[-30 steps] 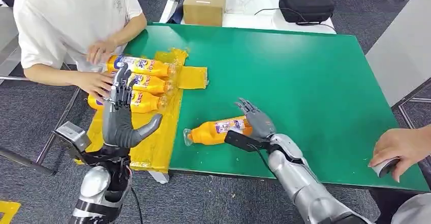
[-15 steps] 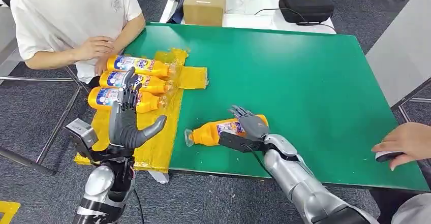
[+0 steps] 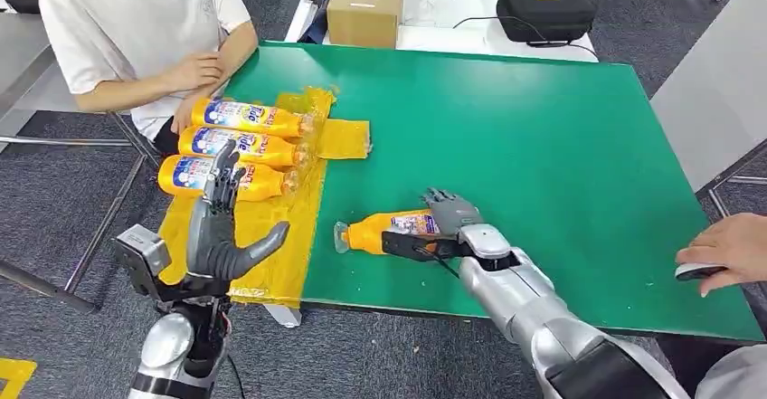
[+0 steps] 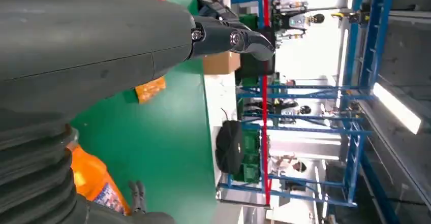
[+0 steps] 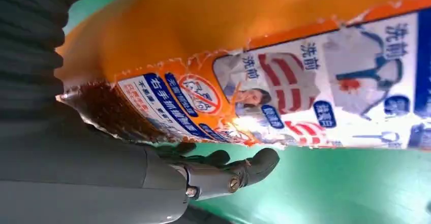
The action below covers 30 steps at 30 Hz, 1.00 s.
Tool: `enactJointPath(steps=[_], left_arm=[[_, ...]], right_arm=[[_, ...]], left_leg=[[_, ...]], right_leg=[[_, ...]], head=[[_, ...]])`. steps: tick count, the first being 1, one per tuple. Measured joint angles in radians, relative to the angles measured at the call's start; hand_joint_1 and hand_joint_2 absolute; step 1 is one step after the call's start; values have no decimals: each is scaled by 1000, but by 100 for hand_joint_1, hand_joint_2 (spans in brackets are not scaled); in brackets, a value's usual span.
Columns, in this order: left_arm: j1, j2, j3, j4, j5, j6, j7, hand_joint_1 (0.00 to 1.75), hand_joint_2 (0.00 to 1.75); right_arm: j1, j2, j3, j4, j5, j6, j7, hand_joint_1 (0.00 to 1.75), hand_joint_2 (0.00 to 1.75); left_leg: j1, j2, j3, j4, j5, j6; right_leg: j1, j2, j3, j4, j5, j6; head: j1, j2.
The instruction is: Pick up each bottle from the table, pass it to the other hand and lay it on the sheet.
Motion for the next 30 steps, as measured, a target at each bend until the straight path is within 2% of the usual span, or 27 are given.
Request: enactJointPath(steps=[1, 2, 3, 13, 27, 30], left_arm=[[6, -2, 6, -5, -4, 0, 2, 0, 175], [10, -2, 9, -7, -4, -1, 2, 0, 175], [14, -3, 14, -7, -4, -1, 3, 0, 175], [17, -11, 31, -7, 4, -1, 2, 0, 175], [17, -11, 39, -7, 14, 2, 0, 0, 175], [17, -11, 44, -7, 15, 2, -3, 0, 175]], right_arm=[[-1, 1, 7, 0, 2, 0, 0, 120, 175], [-2, 2, 13, 1, 2, 2, 1, 159, 175], [-2, 2, 17, 1, 2, 6, 1, 175, 175], [-2, 3, 31, 10, -40, 11, -69, 175, 175], [-25, 1, 32, 28, -47, 63, -50, 175, 175], [-24, -2, 30, 29, -91, 36, -92, 175, 175]], left_leg=[[0, 0, 0, 0, 0, 0], [0, 0, 0, 0, 0, 0], [0, 0, 0, 0, 0, 0], [0, 0, 1, 0, 0, 0], [0, 0, 0, 0, 0, 0], [0, 0, 0, 0, 0, 0]], right_leg=[[0, 0, 0, 0, 0, 0], [0, 0, 0, 0, 0, 0], [0, 0, 0, 0, 0, 0], [0, 0, 0, 0, 0, 0], [0, 0, 0, 0, 0, 0], [0, 0, 0, 0, 0, 0]], head=[[0, 0], [0, 0], [0, 0], [0, 0], [0, 0], [0, 0]])
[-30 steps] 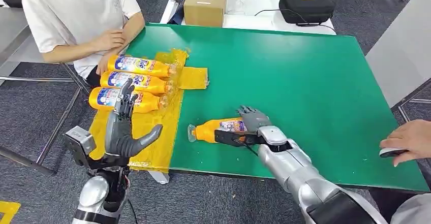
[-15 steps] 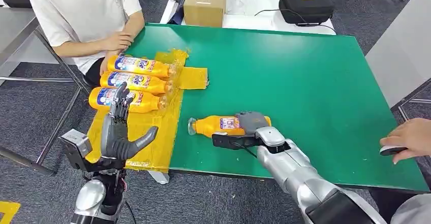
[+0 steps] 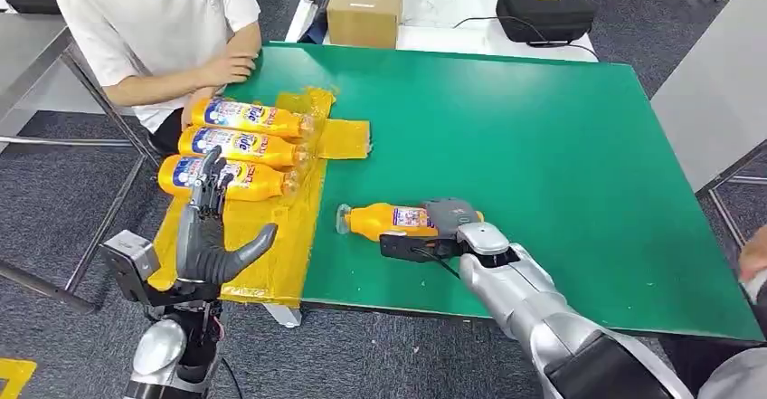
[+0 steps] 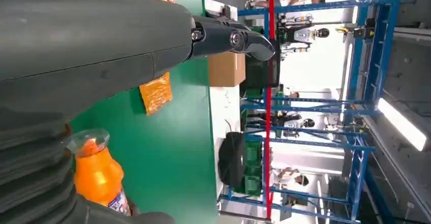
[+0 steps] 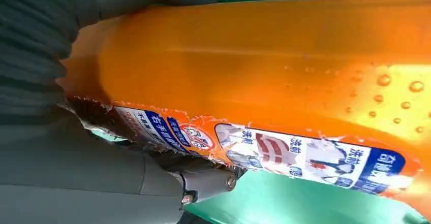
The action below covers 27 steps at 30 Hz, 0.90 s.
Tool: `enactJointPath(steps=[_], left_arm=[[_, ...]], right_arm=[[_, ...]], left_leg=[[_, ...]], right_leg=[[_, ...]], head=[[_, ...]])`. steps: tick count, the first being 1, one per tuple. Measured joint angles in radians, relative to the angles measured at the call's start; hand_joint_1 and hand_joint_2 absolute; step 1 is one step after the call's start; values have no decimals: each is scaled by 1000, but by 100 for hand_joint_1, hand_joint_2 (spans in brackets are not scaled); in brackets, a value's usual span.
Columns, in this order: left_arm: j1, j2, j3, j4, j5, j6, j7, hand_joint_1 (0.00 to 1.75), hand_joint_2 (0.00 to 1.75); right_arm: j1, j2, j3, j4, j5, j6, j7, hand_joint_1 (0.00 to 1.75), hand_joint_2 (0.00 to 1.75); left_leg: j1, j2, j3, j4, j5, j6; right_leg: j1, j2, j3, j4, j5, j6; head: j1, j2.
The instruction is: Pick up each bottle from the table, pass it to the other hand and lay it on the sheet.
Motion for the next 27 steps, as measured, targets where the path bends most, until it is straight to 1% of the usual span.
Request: enactJointPath(steps=[3, 5, 8, 11, 14, 18, 22, 25, 27], left_arm=[[8, 0, 3, 0, 34, 12, -1, 0, 175], [29, -2, 4, -5, 52, 13, 11, 0, 175], [51, -8, 3, -8, 58, 13, 15, 0, 175], [78, -12, 1, -8, 103, -24, 23, 0, 175], [119, -20, -22, -6, 148, -103, 12, 0, 175], [155, -19, -74, 20, 107, -203, -37, 0, 175], [176, -13, -132, 44, 60, -230, -73, 0, 175], [180, -9, -155, 52, 50, -240, -76, 0, 175], [181, -8, -169, 55, 39, -221, -61, 0, 175]], right_arm=[[36, -8, -47, -20, -146, -92, -173, 175, 175], [79, -6, -79, -68, -213, -124, -230, 175, 175], [122, -5, -105, -135, -242, -132, -242, 175, 175], [195, -6, -129, -231, -312, -148, -302, 175, 175], [315, -6, -151, -414, -423, -162, -370, 175, 175], [429, -9, -167, -622, -494, -168, -415, 175, 175], [489, -16, -183, -755, -506, -168, -417, 175, 175], [511, -20, -195, -803, -518, -153, -424, 175, 175], [524, -19, -201, -818, -521, -146, -429, 175, 175]], left_leg=[[0, 0, 0, 0, 0, 0], [0, 0, 0, 0, -1, 0], [0, 0, -1, 0, -1, 0], [0, 0, -1, 0, -1, 0], [0, 0, -3, 0, -1, 0], [0, 0, -6, 0, -2, 0], [0, 0, -6, 0, -2, 0], [0, 0, -6, 0, -2, 0], [0, 0, -5, 0, -2, 0]], right_leg=[[0, 0, 1, 0, 0, 0], [0, 0, 0, 0, 0, 0], [0, 0, -1, 0, -1, 0], [0, 0, -1, 0, -1, 0], [0, 0, -3, 0, -1, 0], [0, 0, -6, 0, -1, 0], [0, 0, -6, -1, -1, 0], [0, 0, -6, -1, -1, 0], [0, 0, -5, -1, -1, 0]], head=[[1, 0], [0, 0], [0, 0], [0, 0], [0, 0], [0, 0], [0, 0], [0, 0], [0, 0]])
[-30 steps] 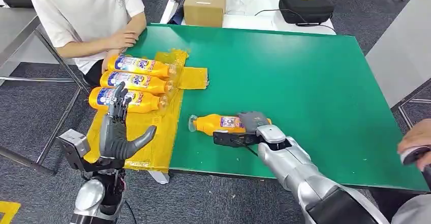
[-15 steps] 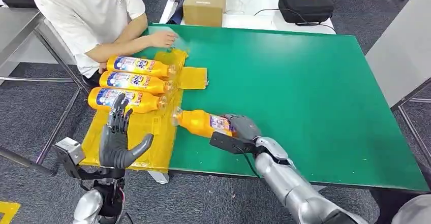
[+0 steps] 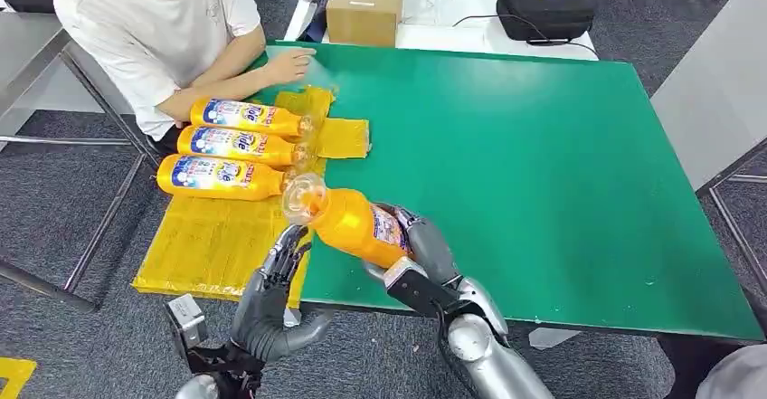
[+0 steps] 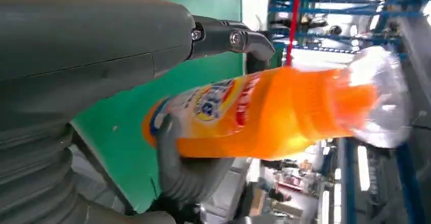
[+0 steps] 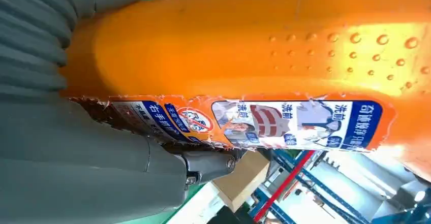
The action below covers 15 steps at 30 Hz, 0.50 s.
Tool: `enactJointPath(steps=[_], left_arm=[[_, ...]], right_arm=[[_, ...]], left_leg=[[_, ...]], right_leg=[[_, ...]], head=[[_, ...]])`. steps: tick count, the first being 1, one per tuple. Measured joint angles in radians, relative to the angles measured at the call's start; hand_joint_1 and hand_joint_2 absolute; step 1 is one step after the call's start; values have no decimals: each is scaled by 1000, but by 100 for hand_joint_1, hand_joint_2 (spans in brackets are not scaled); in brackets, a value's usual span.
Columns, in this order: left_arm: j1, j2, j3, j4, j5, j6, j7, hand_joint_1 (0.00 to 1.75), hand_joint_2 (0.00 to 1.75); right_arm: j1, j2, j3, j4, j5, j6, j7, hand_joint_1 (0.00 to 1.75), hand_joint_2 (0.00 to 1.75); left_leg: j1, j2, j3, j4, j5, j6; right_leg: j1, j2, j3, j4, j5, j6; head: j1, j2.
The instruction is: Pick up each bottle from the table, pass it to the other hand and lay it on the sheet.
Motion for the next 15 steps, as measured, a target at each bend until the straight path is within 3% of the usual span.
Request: enactJointPath(steps=[5, 15], left_arm=[[-5, -5, -13, 20, -15, 88, 62, 0, 175], [-78, -35, -30, 111, -38, 203, 89, 0, 175]], right_arm=[[19, 5, -1, -14, 0, 8, -3, 175, 175], [-65, 56, 24, 63, -11, 35, -5, 175, 175]], left_leg=[[0, 0, 0, 0, 0, 0], [0, 0, 0, 0, 1, 0]], right_leg=[[0, 0, 0, 0, 0, 0], [0, 0, 0, 1, 0, 0]], head=[[0, 0], [0, 0]])
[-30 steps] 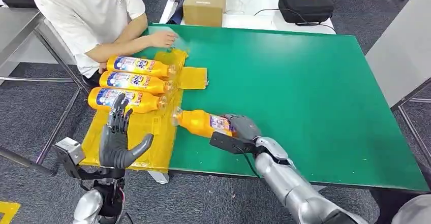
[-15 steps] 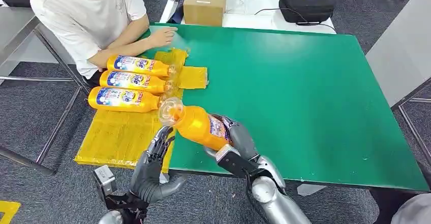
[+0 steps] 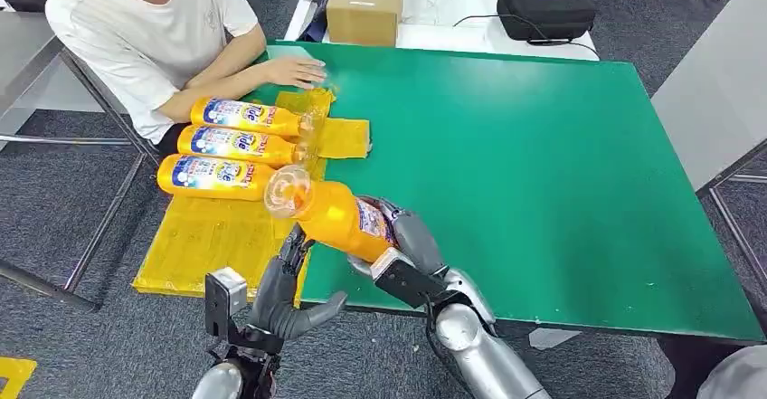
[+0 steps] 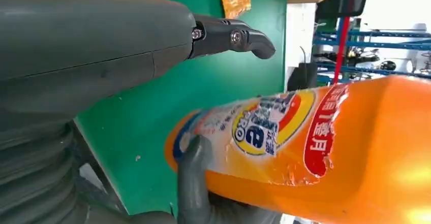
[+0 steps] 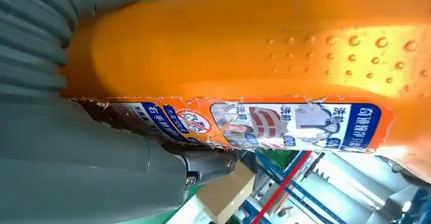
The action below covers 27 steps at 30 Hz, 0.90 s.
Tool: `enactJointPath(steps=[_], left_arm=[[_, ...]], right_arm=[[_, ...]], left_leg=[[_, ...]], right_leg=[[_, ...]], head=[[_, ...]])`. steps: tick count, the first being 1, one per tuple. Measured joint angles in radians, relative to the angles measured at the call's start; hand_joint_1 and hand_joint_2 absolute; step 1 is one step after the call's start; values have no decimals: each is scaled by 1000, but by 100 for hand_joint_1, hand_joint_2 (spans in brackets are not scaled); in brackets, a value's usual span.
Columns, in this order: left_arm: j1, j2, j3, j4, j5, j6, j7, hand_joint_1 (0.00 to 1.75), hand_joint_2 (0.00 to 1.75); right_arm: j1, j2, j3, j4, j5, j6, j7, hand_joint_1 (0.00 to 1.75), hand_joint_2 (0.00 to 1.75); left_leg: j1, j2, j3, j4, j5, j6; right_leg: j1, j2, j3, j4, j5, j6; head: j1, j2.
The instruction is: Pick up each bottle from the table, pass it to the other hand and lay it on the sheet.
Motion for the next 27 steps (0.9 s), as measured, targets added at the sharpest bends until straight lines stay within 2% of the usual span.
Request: enactJointPath(steps=[13, 25, 26, 27], left_arm=[[-24, -16, 5, 27, 109, -27, -53, 0, 175], [-21, -22, 53, -27, 201, -159, -143, 0, 175], [-21, -23, 57, -29, 199, -164, -144, 17, 175], [-21, -23, 60, -31, 199, -172, -143, 17, 175]], right_arm=[[-33, 57, 97, 61, 12, 2, -19, 175, 175], [-32, 70, 193, 90, -30, 54, -56, 175, 175], [-33, 71, 196, 90, -31, 57, -58, 175, 175], [-35, 71, 199, 90, -33, 58, -60, 175, 175]], left_leg=[[0, 0, 0, 0, 0, 0], [0, 0, 0, 0, 0, 0], [0, 0, 0, 0, 0, 0], [0, 0, 0, 0, 0, 0]], right_leg=[[0, 0, -1, 0, 0, 0], [0, 0, -1, 0, 0, 0], [0, 0, -1, 0, 0, 0], [0, 0, -1, 0, 0, 0]], head=[[0, 0], [0, 0], [0, 0], [0, 0]])
